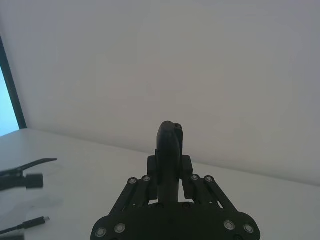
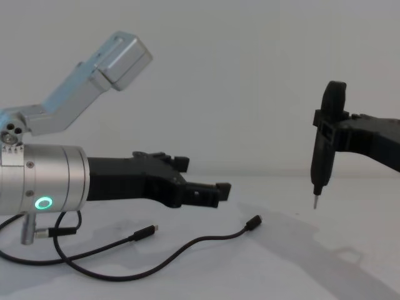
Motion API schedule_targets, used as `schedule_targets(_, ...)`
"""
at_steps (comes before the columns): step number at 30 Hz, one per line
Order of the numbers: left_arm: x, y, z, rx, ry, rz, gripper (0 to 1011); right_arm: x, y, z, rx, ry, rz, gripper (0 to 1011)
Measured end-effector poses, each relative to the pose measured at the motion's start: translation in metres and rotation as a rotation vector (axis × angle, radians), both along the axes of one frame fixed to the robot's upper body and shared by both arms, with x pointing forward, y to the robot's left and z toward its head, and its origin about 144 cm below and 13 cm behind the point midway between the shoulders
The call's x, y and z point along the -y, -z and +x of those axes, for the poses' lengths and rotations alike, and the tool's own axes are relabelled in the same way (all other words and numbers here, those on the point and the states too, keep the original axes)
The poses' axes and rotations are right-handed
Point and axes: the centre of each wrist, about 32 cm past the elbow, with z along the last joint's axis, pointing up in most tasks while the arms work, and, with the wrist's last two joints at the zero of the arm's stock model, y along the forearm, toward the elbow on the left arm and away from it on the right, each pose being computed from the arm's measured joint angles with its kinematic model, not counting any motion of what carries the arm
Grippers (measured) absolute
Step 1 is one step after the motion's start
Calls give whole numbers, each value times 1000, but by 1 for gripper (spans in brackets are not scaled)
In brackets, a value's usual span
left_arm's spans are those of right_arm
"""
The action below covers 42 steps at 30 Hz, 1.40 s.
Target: Pick up the data cable with the one hand.
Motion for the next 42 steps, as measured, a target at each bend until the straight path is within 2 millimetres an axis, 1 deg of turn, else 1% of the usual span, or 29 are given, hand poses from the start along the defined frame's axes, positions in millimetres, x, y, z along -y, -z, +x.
schedule_targets(8, -1, -5, 4, -51, 73, 42, 1001, -2, -1, 7, -1, -17, 15, 274)
schedule_targets(19, 1, -8, 4, -86, 73, 80, 1001, -4, -4, 14, 6, -44, 31, 274)
schedule_targets(30, 6, -6, 1, -104, 45, 101, 1001, -8, -6, 22, 9, -72, 37, 275)
schedule_targets(42, 11, 1, -2, -145, 40, 105, 1001, -14, 0, 31, -5, -101, 28, 275)
